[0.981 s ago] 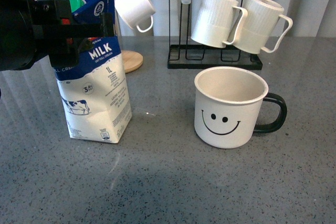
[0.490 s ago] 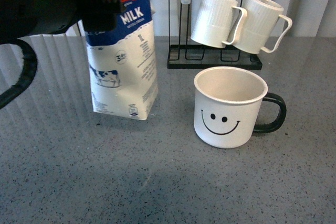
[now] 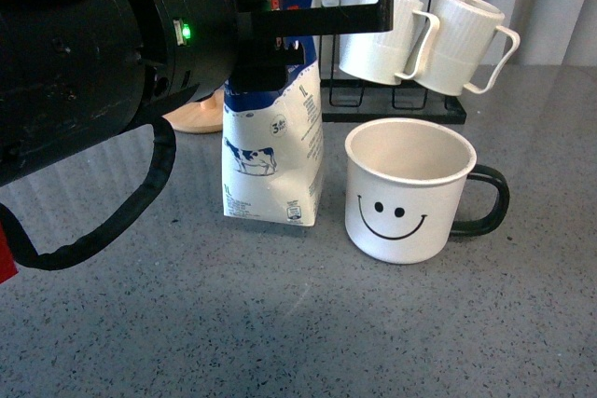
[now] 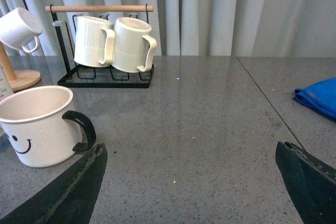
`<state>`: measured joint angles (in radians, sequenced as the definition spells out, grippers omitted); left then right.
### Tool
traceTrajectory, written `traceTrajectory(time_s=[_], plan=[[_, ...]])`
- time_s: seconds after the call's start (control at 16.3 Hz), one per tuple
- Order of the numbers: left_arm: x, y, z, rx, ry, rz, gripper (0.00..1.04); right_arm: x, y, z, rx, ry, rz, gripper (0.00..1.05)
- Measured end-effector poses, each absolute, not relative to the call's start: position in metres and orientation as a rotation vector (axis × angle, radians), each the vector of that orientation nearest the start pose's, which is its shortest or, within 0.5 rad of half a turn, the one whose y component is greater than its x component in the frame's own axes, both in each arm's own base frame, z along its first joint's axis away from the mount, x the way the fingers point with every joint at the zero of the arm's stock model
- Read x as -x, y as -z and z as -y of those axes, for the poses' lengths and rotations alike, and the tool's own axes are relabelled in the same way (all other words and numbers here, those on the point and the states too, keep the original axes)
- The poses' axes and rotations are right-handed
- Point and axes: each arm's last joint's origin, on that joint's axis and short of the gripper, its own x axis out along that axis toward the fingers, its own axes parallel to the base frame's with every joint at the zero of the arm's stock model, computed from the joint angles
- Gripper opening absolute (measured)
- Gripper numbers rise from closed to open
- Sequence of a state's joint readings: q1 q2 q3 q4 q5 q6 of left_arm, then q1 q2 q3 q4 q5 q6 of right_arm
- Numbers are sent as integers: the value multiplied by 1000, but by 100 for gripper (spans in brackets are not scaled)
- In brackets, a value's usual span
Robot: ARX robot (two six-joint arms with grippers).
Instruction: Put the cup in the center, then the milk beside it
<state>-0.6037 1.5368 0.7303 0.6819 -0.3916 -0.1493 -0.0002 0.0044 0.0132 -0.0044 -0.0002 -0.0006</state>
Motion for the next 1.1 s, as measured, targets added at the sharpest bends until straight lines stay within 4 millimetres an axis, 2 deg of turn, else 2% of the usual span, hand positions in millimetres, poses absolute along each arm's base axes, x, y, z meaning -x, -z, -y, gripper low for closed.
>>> traceTrajectory(time_s=[0.37, 0.67, 1.1], plan=[[-266, -209, 186, 121, 211, -135, 4, -97, -167, 0, 1, 0, 5, 98], [-267, -202, 187, 115, 190, -130, 4, -97, -167, 0, 1, 0, 5, 98], [-263, -201, 188, 135, 206, -138, 76, -97, -167, 0, 1, 0, 5, 98]])
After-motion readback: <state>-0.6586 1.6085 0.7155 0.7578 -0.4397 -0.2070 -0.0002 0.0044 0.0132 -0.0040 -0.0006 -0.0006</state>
